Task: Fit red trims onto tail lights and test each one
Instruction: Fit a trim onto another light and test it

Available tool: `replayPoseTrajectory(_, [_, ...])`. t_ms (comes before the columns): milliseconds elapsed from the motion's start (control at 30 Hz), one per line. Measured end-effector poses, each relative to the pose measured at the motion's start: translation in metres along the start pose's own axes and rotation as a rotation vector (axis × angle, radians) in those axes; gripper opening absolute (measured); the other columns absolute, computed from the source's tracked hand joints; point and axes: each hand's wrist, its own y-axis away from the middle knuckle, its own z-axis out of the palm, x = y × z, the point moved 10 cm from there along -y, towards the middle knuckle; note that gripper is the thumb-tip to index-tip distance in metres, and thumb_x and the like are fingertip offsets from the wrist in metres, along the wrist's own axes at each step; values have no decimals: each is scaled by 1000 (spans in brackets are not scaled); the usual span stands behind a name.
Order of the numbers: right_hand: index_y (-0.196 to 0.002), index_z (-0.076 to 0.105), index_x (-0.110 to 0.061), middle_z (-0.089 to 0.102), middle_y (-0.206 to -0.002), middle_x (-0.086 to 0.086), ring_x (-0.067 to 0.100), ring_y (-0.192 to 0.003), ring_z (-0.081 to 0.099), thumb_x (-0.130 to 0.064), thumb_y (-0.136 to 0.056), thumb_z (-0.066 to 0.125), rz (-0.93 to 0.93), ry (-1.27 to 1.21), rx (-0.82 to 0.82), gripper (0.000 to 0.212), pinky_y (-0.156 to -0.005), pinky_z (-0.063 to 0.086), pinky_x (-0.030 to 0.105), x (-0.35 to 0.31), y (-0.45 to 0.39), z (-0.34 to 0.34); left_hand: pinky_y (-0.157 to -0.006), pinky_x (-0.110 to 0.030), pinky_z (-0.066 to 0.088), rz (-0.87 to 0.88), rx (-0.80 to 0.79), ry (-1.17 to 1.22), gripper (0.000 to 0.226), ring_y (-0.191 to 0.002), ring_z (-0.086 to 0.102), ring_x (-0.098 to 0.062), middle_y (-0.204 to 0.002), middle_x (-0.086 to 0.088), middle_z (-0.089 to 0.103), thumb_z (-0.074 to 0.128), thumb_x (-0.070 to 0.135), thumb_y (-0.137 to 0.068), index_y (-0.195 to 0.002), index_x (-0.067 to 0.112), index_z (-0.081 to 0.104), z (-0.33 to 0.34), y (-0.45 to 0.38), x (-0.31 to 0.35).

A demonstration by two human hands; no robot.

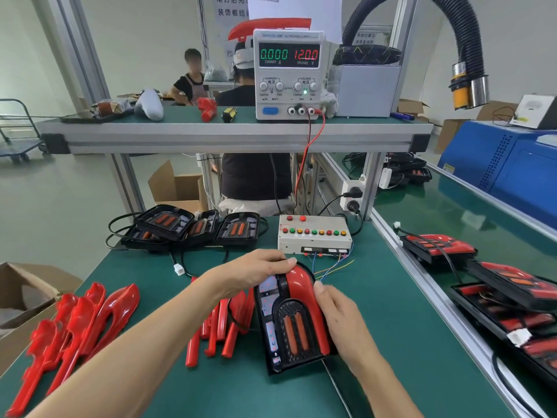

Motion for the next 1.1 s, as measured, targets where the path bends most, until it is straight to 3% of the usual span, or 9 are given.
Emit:
replayPoseTrajectory(100, [-98, 71, -31, 75, -94, -13, 4, -91, 69, -90, -76, 46, 39, 16, -38, 67, -90, 55, 37, -16, -21, 10, -81, -26, 41, 49, 12, -58, 27, -82, 55, -7, -85, 5, 60, 57, 38, -102, -88, 15, 62, 6, -3, 5])
replayPoseTrajectory(267, [-97, 74, -31, 78, -93, -10, 7, -87, 73, -79, -74, 63, 75, -79, -37, 54, -91, 58, 44, -15, -31, 18, -91, -30, 41, 31, -29, -73, 25, -90, 54, -7, -89, 12, 61, 49, 36, -106, -89, 22, 60, 4, 1, 5])
replayPoseTrajectory(367, [-99, 75, -32, 79, -97, -6, 12, -92, 75, -72, -74, 68, 78, -142, -64, 47, -94, 57, 47, -12, -30, 21, -99, -36, 43, 26, -69, -101, 27, -97, 55, -12, -99, 2, 61, 51, 35, -105, -101, 11, 62, 6, 2, 3])
replayPoseTrajectory(467, [-99, 76, -29, 79, -99, 0, 19, -95, 75, -63, -75, 73, 84, -217, -85, 41, -95, 57, 49, -14, -31, 23, -92, -33, 41, 59, -39, -158, 31, -92, 51, -12, -96, 0, 58, 52, 35, -105, -102, 6, 62, 5, 0, 7])
replayPoseTrajectory(600, [-100, 75, -27, 79, -100, 1, 19, -95, 75, -61, -77, 74, 67, -241, -90, 41, -90, 59, 42, -17, -31, 22, -88, -33, 40, 69, -20, -150, 32, -90, 50, -14, -95, -2, 56, 52, 34, -105, -104, 4, 60, 5, 0, 8])
replayPoseTrajectory(800, [-99, 75, -30, 79, -101, 2, 18, -94, 76, -58, -79, 76, 62, -292, -112, 34, -81, 59, 33, -17, -29, 23, -99, -44, 45, 59, -34, -129, 30, -98, 54, -17, -102, -6, 60, 53, 31, -105, -108, 3, 61, 7, 0, 11])
replayPoseTrajectory(900, [-98, 75, -27, 79, -100, 5, 20, -93, 76, -55, -79, 77, 57, -324, -111, 34, -77, 59, 31, -17, -30, 24, -90, -36, 43, 88, -8, -183, 28, -92, 51, -14, -96, -2, 59, 53, 33, -104, -104, 6, 62, 7, 0, 12])
replayPoseTrajectory(1100, [-99, 75, -31, 79, -98, -4, 13, -92, 75, -70, -76, 71, 12, -230, -81, 46, -80, 56, 30, -19, -30, 19, -85, -34, 39, 87, 12, -255, 38, -89, 47, -15, -95, -3, 55, 48, 44, -105, -102, 8, 59, 6, -3, 8])
